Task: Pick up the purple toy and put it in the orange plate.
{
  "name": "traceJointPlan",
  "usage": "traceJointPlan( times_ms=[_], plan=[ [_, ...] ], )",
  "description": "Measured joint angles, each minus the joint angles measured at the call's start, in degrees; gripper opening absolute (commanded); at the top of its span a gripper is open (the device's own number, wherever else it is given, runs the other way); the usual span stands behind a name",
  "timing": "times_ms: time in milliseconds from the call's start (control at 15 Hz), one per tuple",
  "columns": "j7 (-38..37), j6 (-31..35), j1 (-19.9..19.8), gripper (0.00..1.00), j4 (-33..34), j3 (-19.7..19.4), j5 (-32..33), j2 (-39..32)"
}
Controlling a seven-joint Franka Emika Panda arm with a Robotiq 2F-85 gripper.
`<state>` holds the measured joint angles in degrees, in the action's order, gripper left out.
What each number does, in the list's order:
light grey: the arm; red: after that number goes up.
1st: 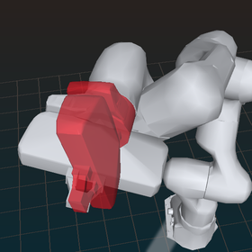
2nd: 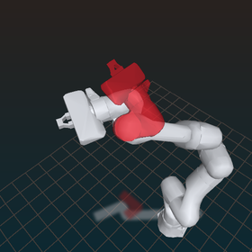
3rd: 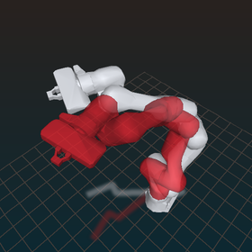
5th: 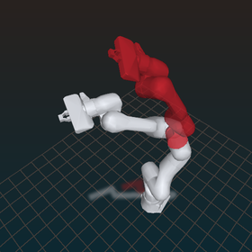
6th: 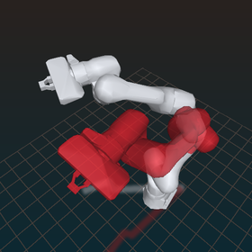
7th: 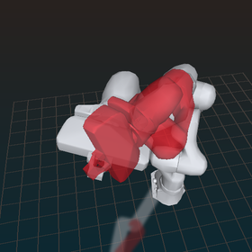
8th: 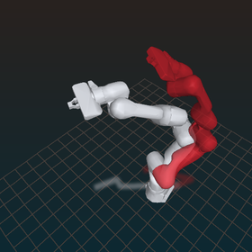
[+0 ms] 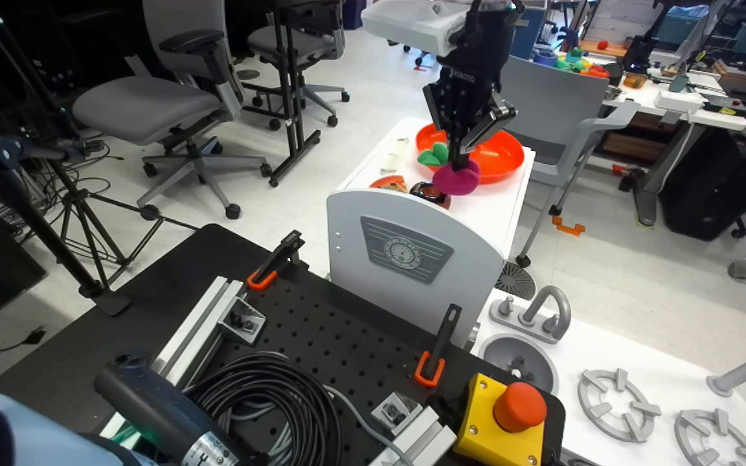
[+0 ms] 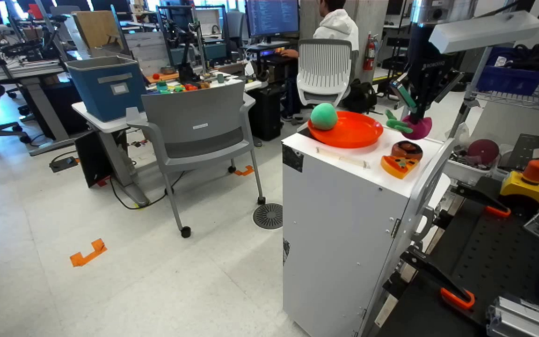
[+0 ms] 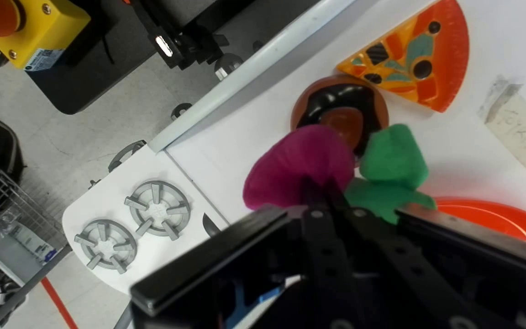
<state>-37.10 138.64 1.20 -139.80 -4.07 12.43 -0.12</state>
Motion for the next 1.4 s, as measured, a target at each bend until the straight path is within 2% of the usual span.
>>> traceJointPlan(
  times_ms=[1400],
  plan=[
    [-0.1,0.0,0.0,0.01,0.0,0.0,1.7,0.0]
  ],
)
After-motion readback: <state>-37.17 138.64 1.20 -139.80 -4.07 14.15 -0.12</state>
